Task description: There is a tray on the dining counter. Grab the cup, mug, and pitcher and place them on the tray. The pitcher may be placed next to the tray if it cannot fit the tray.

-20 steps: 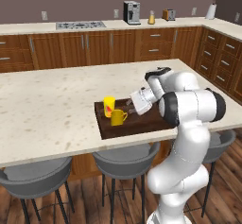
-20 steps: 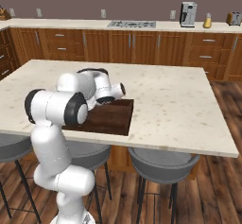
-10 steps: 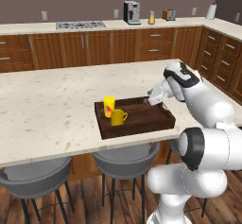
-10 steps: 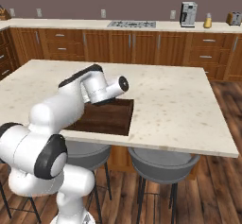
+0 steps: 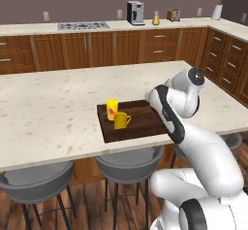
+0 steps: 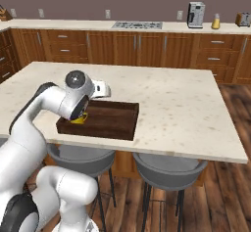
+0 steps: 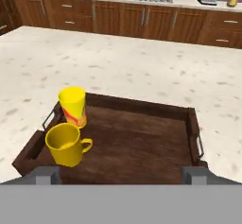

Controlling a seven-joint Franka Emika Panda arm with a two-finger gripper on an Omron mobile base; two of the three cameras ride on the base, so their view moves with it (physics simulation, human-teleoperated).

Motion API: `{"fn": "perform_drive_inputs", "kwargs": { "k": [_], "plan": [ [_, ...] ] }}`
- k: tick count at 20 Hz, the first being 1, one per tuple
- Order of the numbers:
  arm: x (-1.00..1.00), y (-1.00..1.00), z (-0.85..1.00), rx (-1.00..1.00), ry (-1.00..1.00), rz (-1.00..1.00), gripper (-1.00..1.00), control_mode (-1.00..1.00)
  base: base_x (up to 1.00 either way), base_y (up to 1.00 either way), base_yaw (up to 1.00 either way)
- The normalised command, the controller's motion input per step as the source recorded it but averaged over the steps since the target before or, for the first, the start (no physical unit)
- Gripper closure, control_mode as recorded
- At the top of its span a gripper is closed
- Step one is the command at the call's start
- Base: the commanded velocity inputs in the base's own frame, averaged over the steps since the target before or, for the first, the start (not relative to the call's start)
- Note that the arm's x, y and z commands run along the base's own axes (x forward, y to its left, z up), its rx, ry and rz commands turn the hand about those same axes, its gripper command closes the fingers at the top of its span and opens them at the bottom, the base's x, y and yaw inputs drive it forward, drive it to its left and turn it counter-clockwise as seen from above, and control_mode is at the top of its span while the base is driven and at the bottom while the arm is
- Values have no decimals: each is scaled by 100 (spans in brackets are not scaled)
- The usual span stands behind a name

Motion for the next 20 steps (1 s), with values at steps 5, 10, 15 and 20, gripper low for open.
{"fn": "perform_drive_inputs", "kwargs": {
  "k": [5,10,15,20],
  "plan": [
    [-54,-53,49,-16,17,-72,-100,-100,0,0,0],
    [-100,-60,34,-2,5,-23,-100,-100,0,0,0],
    [-100,-5,45,0,3,8,-100,-100,0,0,0],
    [-100,0,31,3,4,16,-100,-100,0,0,0]
  ]
}}
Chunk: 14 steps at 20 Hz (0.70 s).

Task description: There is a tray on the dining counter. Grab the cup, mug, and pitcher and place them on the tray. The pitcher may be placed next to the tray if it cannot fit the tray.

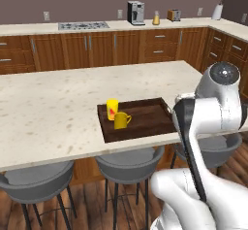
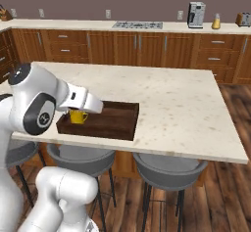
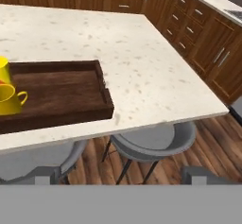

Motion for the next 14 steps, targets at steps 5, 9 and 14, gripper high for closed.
{"fn": "perform_drive_inputs", "kwargs": {
  "k": [5,9,14],
  "plan": [
    [-89,1,61,4,0,4,-100,-100,0,0,0],
    [-51,4,60,7,0,0,-100,-100,0,0,0],
    [-12,0,22,8,0,-1,-100,100,-1,-6,0]
  ]
}}
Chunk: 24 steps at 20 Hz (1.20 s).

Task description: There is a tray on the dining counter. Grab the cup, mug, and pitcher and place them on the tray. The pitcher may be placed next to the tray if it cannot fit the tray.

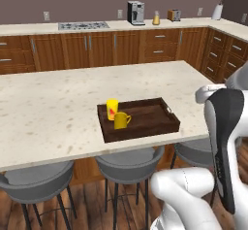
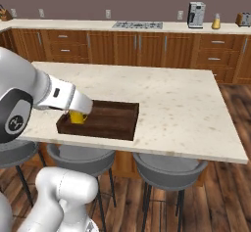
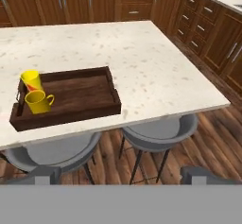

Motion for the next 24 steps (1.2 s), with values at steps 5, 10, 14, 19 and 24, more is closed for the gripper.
{"fn": "perform_drive_inputs", "kwargs": {
  "k": [5,10,14,19,24],
  "plan": [
    [0,0,0,0,0,0,-100,100,-1,-70,3],
    [0,0,0,0,0,0,-100,100,0,-100,0],
    [0,0,0,0,0,0,-100,100,0,-100,0],
    [0,0,0,0,0,0,-100,100,6,-100,0],
    [0,0,0,0,0,0,-100,100,29,-100,0]
  ]
}}
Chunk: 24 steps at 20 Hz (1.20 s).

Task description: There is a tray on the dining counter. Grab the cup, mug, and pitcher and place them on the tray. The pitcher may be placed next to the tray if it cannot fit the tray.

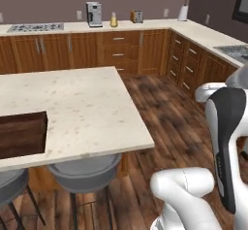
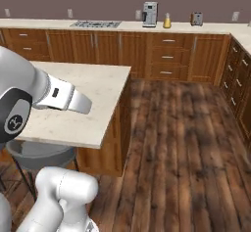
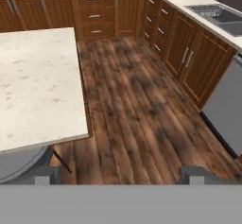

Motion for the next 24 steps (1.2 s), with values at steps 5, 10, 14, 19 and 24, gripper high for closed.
{"fn": "perform_drive_inputs", "kwargs": {
  "k": [5,10,14,19,24],
  "plan": [
    [0,0,0,0,0,0,-100,100,78,-100,7],
    [0,0,0,0,0,0,-100,100,100,-100,17],
    [0,0,0,0,0,0,-100,100,100,-100,19],
    [0,0,0,0,0,0,-100,100,100,-33,3],
    [0,0,0,0,0,0,-100,100,100,47,0]
  ]
}}
